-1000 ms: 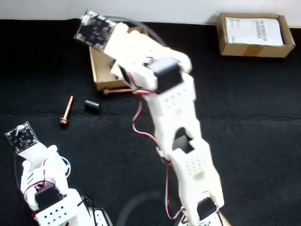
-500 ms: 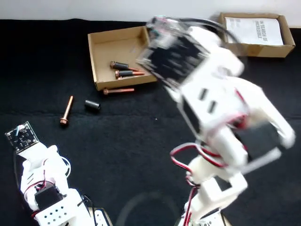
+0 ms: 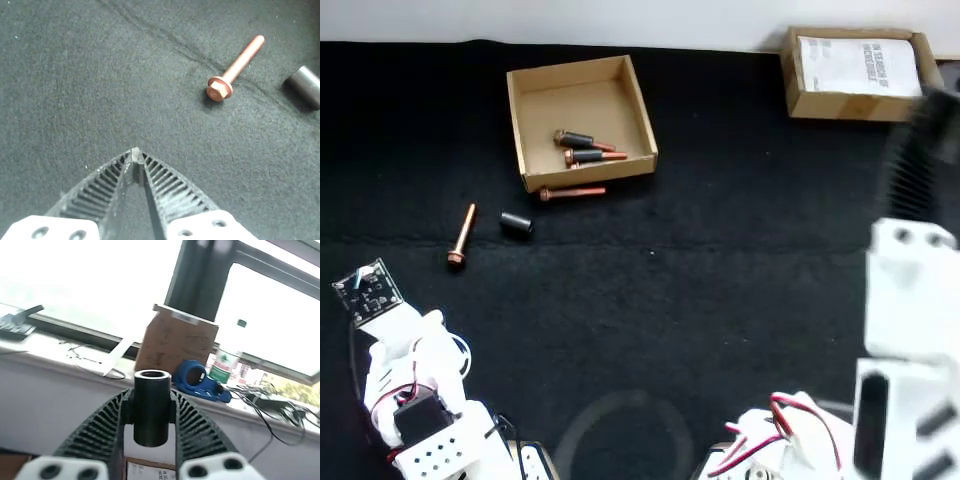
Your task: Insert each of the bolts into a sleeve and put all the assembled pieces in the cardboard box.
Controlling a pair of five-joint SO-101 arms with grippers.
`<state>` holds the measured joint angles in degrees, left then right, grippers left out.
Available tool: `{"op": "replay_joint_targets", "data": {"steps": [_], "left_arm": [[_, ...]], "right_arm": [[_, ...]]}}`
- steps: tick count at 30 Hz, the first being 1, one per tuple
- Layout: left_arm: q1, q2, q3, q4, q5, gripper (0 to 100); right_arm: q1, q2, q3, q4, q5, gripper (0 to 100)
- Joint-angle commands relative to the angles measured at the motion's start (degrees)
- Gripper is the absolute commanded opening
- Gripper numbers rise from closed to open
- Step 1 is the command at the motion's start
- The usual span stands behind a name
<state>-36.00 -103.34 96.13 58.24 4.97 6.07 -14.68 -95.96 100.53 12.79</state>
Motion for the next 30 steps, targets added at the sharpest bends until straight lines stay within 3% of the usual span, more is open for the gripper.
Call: {"op": "replay_joint_targets", "data": {"steps": [1,7,15,25,30], "left_arm": [[-0.1,-0.2,0.9,0.4,-0.4,1],[2.5,-0.2,0.8,0.4,-0.2,1],[15.2,-0.1,-13.0,12.4,0.1,1],[29.0,0.8,-29.6,13.7,-0.2,1],[31.5,14.0,-37.9,12.6,1.7,1]], "right_arm": [[9.5,-3.2,-4.9,0.7,-12.2,0.8],[16.7,-6.7,-4.8,0.7,-20.4,0.8],[17.8,-13.1,0.6,0.7,-20.6,0.6],[17.7,-40.0,48.5,0.4,-20.7,0.6],[17.7,-51.1,69.9,-1.4,-20.2,0.6]]}}
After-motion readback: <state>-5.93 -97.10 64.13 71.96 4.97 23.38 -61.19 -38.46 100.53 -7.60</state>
